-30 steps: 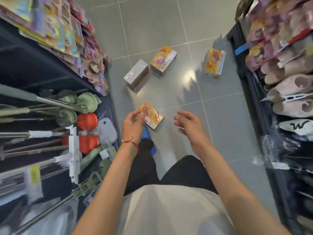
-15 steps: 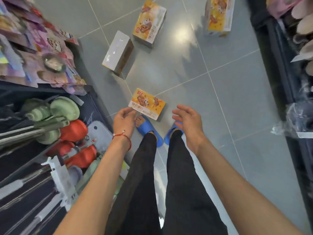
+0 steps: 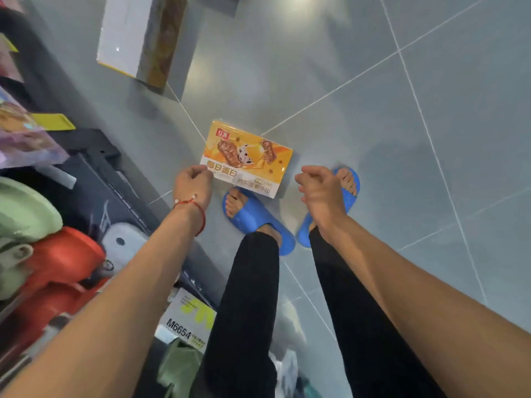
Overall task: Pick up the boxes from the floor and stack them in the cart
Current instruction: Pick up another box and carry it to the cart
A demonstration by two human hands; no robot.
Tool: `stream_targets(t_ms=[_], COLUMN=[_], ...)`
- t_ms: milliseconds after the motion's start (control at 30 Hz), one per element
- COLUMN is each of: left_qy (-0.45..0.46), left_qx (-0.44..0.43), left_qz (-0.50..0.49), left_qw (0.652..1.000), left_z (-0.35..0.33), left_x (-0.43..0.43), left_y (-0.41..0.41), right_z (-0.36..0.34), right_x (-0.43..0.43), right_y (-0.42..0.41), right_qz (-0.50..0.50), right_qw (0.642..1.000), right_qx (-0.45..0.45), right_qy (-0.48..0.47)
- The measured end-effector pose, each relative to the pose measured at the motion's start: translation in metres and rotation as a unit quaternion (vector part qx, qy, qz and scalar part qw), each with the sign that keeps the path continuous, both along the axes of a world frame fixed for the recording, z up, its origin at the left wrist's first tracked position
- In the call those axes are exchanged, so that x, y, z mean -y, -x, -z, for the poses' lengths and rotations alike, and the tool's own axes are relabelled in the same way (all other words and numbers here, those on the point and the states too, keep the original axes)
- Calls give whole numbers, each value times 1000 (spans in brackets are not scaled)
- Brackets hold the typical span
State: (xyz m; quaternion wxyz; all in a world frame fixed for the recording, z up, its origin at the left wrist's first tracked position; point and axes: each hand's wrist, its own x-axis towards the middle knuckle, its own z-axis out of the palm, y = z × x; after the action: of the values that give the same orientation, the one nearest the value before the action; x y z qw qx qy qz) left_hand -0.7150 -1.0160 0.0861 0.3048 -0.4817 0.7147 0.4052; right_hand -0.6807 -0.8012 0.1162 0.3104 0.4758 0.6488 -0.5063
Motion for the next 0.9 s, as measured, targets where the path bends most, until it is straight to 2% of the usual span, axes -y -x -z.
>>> stream_targets(t_ms=[200, 367, 533, 633, 733, 900], left_qy=[23, -4, -31, -23, -24, -48], left_qx=[-16, -22, -15, -7, 5, 9], left_qz=[38, 72, 108, 105, 106, 49], left_qw=[999, 997, 994, 994, 994, 998], left_z=[97, 158, 196, 196, 183, 134], left_x=[13, 23, 18, 13, 10, -6], left_y=[18, 38, 45, 50, 47, 24], right_z=[108, 190, 226, 232, 222, 169], right_x=[12, 26, 34, 35, 28, 13], right_y=[0, 7, 17, 19, 14, 11], right_qz=[46, 74, 112, 119, 104, 90], right_qw=[998, 996, 987, 985, 990, 993], right_qx=[50, 42, 69, 73, 73, 65], right_qy=[0, 30, 92, 101, 66, 43])
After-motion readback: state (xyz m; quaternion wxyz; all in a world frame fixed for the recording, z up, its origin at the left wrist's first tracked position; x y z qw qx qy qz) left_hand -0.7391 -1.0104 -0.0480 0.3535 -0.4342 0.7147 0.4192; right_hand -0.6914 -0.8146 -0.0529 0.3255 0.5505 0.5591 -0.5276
